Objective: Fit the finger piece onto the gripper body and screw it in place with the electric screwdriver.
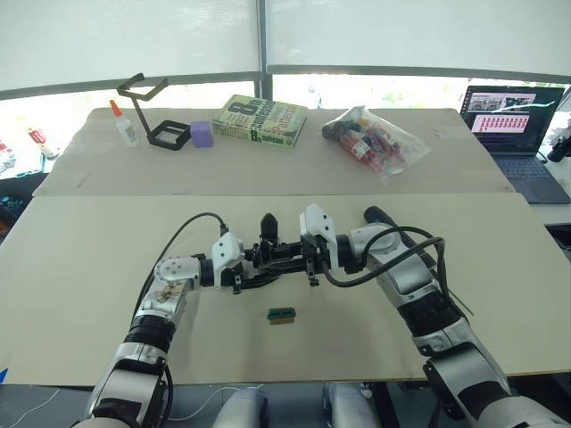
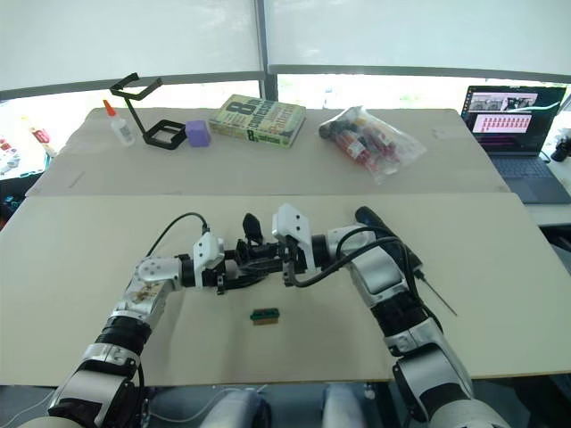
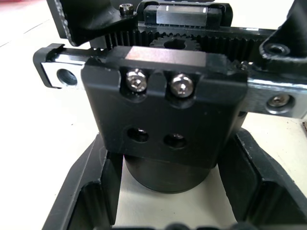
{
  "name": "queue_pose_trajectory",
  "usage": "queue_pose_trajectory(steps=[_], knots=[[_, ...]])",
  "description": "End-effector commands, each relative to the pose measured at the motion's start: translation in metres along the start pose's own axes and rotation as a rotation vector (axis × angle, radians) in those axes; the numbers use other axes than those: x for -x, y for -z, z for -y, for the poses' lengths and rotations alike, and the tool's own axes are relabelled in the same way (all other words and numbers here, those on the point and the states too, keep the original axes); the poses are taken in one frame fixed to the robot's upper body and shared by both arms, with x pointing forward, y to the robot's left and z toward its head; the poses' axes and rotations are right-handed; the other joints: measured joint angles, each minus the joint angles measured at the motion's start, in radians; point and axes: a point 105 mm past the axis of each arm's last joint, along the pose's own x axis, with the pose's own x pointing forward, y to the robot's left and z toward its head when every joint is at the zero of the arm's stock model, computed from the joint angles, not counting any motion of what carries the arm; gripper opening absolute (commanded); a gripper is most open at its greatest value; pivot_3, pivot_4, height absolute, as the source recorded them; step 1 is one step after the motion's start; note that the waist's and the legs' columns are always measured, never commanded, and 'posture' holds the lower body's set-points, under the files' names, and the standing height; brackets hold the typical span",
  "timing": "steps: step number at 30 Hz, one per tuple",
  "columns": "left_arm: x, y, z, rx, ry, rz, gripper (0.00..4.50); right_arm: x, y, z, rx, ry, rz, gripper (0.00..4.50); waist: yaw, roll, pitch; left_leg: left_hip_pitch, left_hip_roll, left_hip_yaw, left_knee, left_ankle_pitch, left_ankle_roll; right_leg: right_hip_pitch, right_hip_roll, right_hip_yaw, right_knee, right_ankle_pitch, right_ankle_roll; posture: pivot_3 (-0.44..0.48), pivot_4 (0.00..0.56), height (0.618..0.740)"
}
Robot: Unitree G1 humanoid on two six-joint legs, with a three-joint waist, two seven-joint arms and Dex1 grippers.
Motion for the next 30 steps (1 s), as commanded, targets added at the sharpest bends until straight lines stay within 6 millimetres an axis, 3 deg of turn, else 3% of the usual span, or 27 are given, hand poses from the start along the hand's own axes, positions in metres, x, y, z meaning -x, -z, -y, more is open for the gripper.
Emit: queue_pose_trajectory(steps=[1,8,30], knots=[[-0.006,0.012,0.013,0.046,0.048,-0.026,2.29,-0.002,0.015,0.005,-0.043,0.023,-0.082,0.37,-0.001,0.001,0.000,0.000,0.000,0.000,0.000,0.000,0.000,0.000,0.000,0.000,0.000,0.000,0.000,0.000,0.150,0.740],[-0.006,0.011,0.014,0.049,0.052,-0.024,2.29,0.003,0.019,0.010,-0.049,0.034,-0.104,0.37,-0.002,0.001,-0.001,0.001,0.000,0.000,0.000,0.000,0.000,0.001,0.000,0.000,0.000,0.000,0.000,0.000,0.150,0.740],[-0.004,0.012,0.017,0.058,0.047,-0.029,2.29,0.008,0.017,0.002,-0.066,-0.012,-0.138,0.37,-0.001,0.002,-0.001,0.000,0.000,-0.002,-0.002,0.000,0.000,0.000,0.000,-0.001,-0.001,0.000,0.000,0.000,0.150,0.740]])
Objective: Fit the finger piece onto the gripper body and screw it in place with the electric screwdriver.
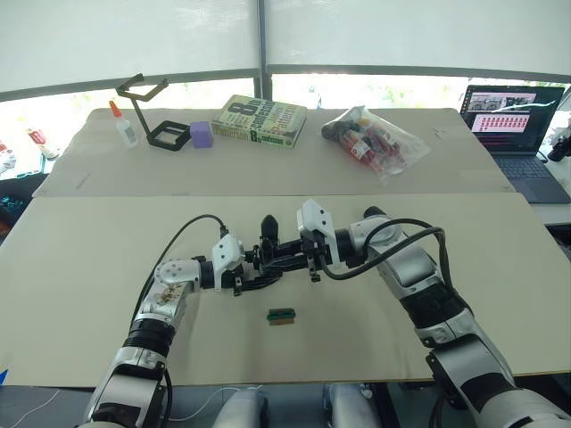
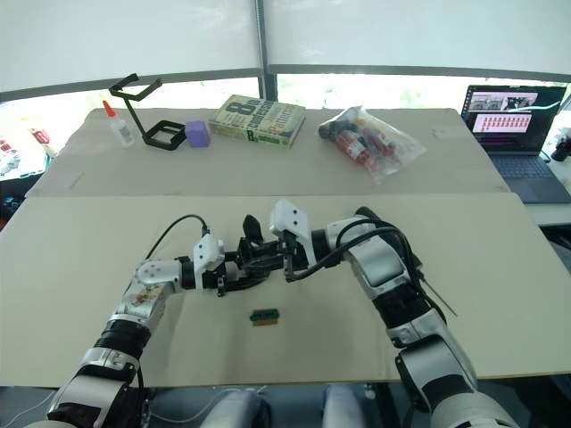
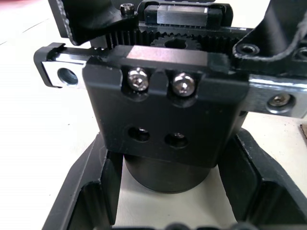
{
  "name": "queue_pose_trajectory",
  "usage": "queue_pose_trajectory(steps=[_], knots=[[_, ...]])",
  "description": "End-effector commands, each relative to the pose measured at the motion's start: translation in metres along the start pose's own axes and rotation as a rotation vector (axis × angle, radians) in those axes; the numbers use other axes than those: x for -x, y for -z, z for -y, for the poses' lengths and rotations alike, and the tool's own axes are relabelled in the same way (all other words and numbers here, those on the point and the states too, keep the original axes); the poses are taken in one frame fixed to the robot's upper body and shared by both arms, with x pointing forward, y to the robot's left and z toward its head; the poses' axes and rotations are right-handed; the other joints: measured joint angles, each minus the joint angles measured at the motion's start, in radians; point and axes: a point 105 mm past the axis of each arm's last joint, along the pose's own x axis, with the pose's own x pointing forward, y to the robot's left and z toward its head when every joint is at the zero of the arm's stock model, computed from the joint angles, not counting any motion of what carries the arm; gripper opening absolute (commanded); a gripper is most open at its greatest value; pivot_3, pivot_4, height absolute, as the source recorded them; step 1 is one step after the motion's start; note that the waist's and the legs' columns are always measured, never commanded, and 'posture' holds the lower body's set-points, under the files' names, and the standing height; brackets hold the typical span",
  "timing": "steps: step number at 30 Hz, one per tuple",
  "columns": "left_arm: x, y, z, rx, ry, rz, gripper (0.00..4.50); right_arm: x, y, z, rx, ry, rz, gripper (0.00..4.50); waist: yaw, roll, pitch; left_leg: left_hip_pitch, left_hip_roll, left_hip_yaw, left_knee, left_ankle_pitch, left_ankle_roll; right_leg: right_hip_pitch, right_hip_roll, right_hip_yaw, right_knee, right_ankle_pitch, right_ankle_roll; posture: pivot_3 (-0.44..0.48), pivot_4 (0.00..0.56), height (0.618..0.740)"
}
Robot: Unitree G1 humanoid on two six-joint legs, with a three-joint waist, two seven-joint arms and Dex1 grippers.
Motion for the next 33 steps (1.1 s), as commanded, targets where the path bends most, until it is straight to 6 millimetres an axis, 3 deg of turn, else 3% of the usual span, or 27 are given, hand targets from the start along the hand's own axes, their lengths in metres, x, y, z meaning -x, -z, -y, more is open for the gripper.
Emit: queue_pose_trajectory(steps=[1,7,16,19,20,25,29,33], knots=[[-0.004,0.013,0.013,0.051,0.051,-0.030,2.29,0.002,0.020,-0.001,-0.048,0.002,-0.076,0.37,0.000,0.000,0.000,0.000,0.000,0.000,0.000,0.000,0.000,0.000,0.000,0.000,0.000,0.000,0.000,0.000,0.150,0.740],[-0.004,0.013,0.015,0.056,0.051,-0.028,2.29,-0.004,0.030,0.003,-0.034,0.016,-0.124,0.37,-0.004,0.000,0.000,0.000,0.000,0.000,0.000,0.000,0.000,0.000,0.000,0.000,0.000,0.000,0.000,0.000,0.150,0.740],[-0.002,0.013,0.016,0.063,0.044,-0.027,2.29,-0.005,0.000,0.005,-0.029,0.021,-0.010,0.37,-0.012,0.001,0.000,0.002,0.000,0.000,-0.001,0.000,0.000,0.001,0.000,0.000,0.000,0.000,0.000,0.000,0.150,0.740],[0.000,0.014,0.016,0.068,0.040,-0.029,2.29,-0.003,-0.034,0.006,0.056,0.029,0.121,0.37,-0.013,0.001,0.000,0.002,0.000,0.000,-0.002,0.000,-0.001,0.000,0.000,0.000,0.000,0.000,0.000,0.000,0.150,0.740],[0.000,0.015,0.016,0.070,0.037,-0.030,2.29,-0.002,-0.046,0.004,0.112,0.026,0.156,1.38,-0.013,0.001,0.000,0.002,0.000,0.000,-0.003,0.001,-0.001,0.000,0.000,0.000,0.000,0.000,0.000,0.000,0.150,0.740],[0.002,0.016,0.014,0.078,0.019,-0.028,2.29,0.006,-0.066,-0.016,0.191,-0.061,0.203,3.01,-0.011,0.001,0.000,-0.002,0.000,0.000,-0.004,0.001,-0.002,-0.005,0.000,0.000,0.000,0.000,0.000,0.000,0.150,0.740],[0.004,0.016,0.012,0.088,0.003,-0.022,2.29,0.015,-0.063,-0.025,0.182,-0.095,0.182,4.46,-0.012,0.001,0.000,-0.002,0.000,0.000,-0.004,0.001,-0.002,-0.004,0.000,0.000,0.000,0.000,0.000,0.000,0.150,0.740],[0.003,0.018,0.012,0.096,-0.006,-0.015,2.29,0.019,-0.050,-0.017,0.162,-0.034,0.141,4.46,-0.012,0.001,0.000,-0.002,0.000,0.000,-0.004,0.001,-0.002,-0.004,0.000,0.000,0.000,0.000,0.000,0.000,0.150,0.740]])
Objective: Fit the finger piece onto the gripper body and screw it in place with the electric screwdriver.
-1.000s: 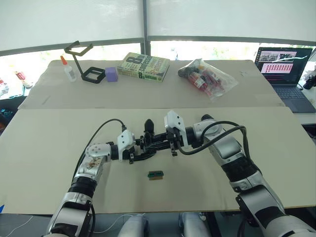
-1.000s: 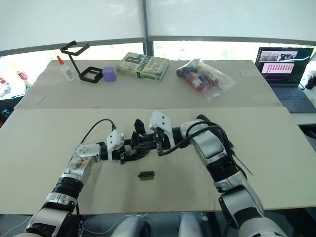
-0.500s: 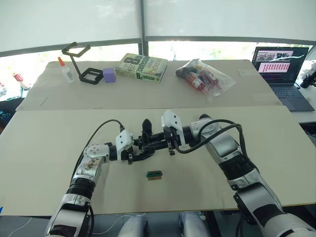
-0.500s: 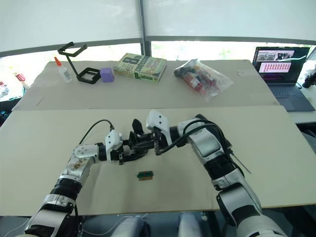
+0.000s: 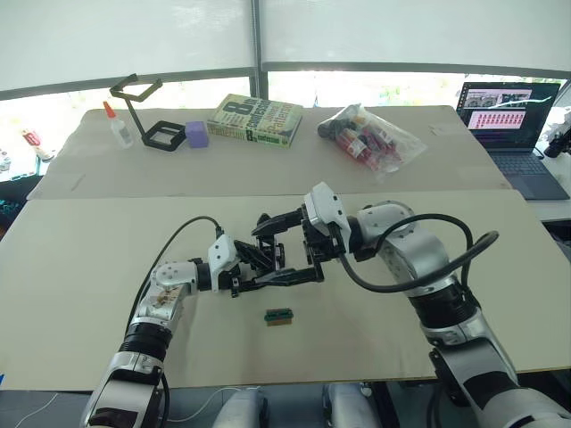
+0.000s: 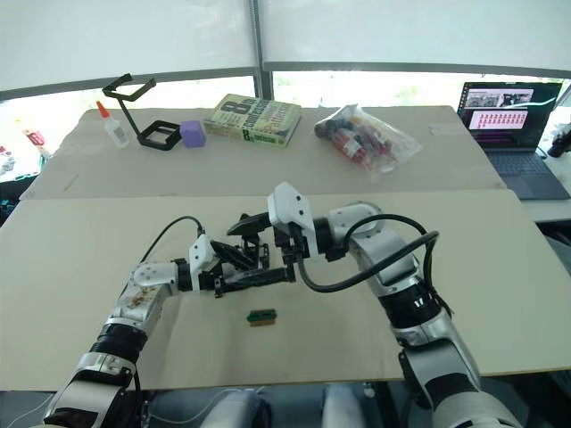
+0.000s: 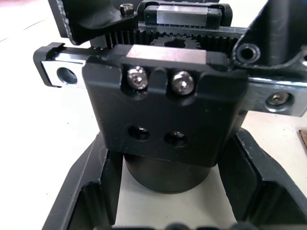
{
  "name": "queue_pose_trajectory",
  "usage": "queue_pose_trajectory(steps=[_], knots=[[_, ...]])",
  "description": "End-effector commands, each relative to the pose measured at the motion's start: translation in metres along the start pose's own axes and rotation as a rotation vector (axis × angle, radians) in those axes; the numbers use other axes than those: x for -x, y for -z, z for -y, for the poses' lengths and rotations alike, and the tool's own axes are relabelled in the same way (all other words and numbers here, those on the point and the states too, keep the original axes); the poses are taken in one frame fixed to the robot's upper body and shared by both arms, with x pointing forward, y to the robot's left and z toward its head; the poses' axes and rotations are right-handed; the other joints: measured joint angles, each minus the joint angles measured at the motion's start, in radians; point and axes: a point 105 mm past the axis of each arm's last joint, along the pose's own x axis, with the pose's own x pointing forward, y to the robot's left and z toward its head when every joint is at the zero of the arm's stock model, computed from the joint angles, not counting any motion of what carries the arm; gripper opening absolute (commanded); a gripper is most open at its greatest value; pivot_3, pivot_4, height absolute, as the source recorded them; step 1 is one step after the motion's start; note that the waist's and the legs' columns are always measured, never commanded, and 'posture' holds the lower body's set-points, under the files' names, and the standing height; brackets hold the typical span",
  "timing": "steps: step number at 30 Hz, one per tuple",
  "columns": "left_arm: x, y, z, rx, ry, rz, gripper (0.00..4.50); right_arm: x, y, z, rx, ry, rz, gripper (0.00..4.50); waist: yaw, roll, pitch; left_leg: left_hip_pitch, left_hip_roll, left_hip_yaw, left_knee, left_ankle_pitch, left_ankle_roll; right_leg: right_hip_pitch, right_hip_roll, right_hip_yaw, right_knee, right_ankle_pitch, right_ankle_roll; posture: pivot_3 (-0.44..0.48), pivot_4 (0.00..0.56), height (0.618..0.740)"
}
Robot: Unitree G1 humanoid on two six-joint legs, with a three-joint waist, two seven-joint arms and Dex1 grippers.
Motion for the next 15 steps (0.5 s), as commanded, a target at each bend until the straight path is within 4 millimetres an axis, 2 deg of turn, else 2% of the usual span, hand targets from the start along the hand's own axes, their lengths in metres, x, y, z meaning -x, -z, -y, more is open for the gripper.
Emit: queue_pose_trajectory(steps=[1,6,15], knots=[[-0.003,0.017,0.011,0.063,0.021,-0.028,2.29,0.005,0.001,0.003,0.010,0.042,-0.007,4.46,0.000,0.000,0.000,0.000,0.000,0.000,0.000,0.000,0.000,0.000,0.000,0.000,0.000,0.000,0.000,0.000,0.150,0.740],[-0.003,0.018,0.012,0.064,0.025,-0.029,2.29,0.001,0.009,0.001,-0.055,0.048,-0.043,4.46,0.000,0.000,0.000,0.000,0.000,0.000,0.000,0.000,0.000,0.000,0.000,0.000,0.000,0.000,0.000,0.000,0.150,0.740],[-0.003,0.018,0.011,0.061,0.031,-0.035,2.29,-0.012,0.012,0.013,-0.083,0.063,-0.107,4.46,0.000,0.000,0.000,0.000,0.000,0.000,0.000,0.000,0.000,0.000,0.000,0.000,0.000,0.000,0.000,0.000,0.150,0.740]])
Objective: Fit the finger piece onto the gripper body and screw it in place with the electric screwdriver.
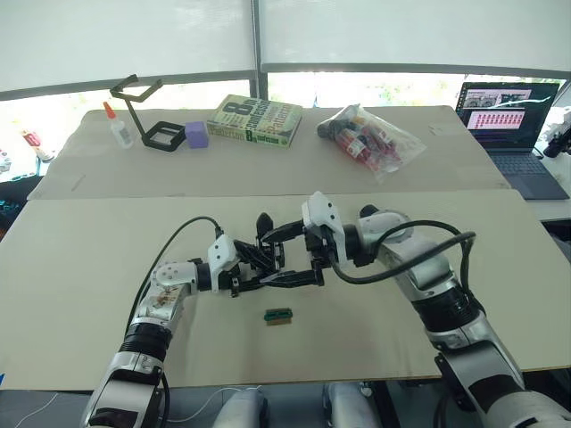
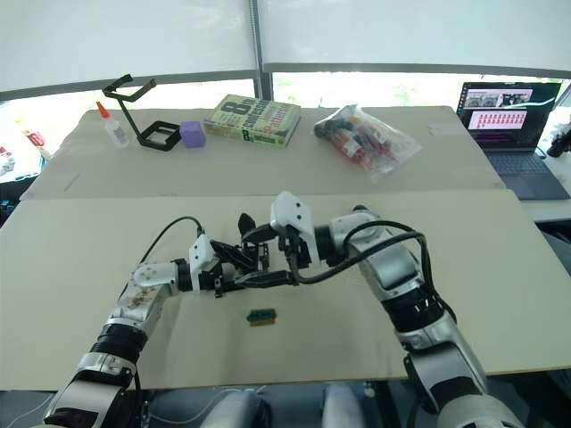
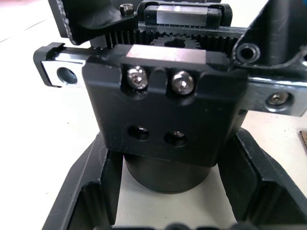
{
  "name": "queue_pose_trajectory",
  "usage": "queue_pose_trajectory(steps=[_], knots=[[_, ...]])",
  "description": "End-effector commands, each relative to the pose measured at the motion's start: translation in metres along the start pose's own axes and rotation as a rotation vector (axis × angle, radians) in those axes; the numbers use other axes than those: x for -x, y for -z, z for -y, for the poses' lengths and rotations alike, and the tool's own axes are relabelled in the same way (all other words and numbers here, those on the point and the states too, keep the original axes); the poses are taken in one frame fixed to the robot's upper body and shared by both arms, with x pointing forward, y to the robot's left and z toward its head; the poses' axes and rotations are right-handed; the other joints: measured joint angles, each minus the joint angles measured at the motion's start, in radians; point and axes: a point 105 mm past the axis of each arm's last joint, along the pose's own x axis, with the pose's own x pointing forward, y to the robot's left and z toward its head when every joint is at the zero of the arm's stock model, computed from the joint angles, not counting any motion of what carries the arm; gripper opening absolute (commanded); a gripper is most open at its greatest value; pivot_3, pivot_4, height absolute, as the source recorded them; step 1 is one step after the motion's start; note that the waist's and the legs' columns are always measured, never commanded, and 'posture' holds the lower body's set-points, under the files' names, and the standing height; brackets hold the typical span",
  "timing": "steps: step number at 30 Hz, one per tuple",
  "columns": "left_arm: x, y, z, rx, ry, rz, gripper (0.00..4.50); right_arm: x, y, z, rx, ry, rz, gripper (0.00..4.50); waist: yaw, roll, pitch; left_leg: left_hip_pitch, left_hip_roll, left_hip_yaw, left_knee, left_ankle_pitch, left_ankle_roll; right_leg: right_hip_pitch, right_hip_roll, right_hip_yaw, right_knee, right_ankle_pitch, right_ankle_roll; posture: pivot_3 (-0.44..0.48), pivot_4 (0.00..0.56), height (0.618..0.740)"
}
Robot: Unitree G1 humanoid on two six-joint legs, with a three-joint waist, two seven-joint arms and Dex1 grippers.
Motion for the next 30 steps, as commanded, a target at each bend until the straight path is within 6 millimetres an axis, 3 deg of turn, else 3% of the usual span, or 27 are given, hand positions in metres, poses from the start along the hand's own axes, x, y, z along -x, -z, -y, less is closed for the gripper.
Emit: queue_pose_trajectory(steps=[1,11,12,22,23,30], knots=[[-0.002,0.018,0.011,0.060,0.032,-0.038,2.29,-0.006,-0.010,0.002,0.021,-0.012,-0.013,4.46,0.000,0.000,0.000,0.000,0.000,0.000,0.000,0.000,0.000,0.000,0.000,0.000,0.000,0.000,0.000,0.000,0.150,0.740],[-0.004,0.019,0.013,0.067,0.039,-0.039,2.29,-0.019,-0.007,0.004,0.019,-0.040,-0.127,4.46,0.000,0.000,0.000,0.000,0.000,0.000,0.000,0.000,0.000,0.000,0.000,0.000,0.000,0.000,0.000,0.000,0.150,0.740],[-0.004,0.019,0.013,0.067,0.040,-0.038,2.29,-0.021,-0.008,0.004,0.020,-0.038,-0.129,3.94,-0.001,0.000,0.000,0.000,0.000,0.000,0.000,0.000,0.000,0.000,0.000,0.000,0.000,0.000,0.000,0.000,0.150,0.740],[-0.004,0.021,0.015,0.073,0.048,-0.042,2.29,-0.027,-0.016,0.005,0.054,-0.042,-0.153,0.51,-0.001,0.000,0.000,0.000,0.000,0.000,0.000,0.000,0.000,0.000,0.000,0.000,0.000,0.000,0.000,0.000,0.150,0.740],[-0.004,0.021,0.015,0.073,0.050,-0.043,2.29,-0.027,-0.016,0.004,0.054,-0.044,-0.153,0.35,-0.001,0.000,0.000,0.000,0.000,0.000,0.000,0.000,0.000,0.000,0.000,0.000,0.000,0.000,0.000,0.000,0.150,0.740],[-0.005,0.020,0.015,0.073,0.048,-0.037,2.29,-0.022,-0.010,0.007,0.045,-0.020,-0.138,0.35,0.000,0.000,0.000,0.000,0.000,0.000,0.000,0.000,0.000,0.000,0.000,0.000,0.000,0.000,0.000,0.000,0.150,0.740]])
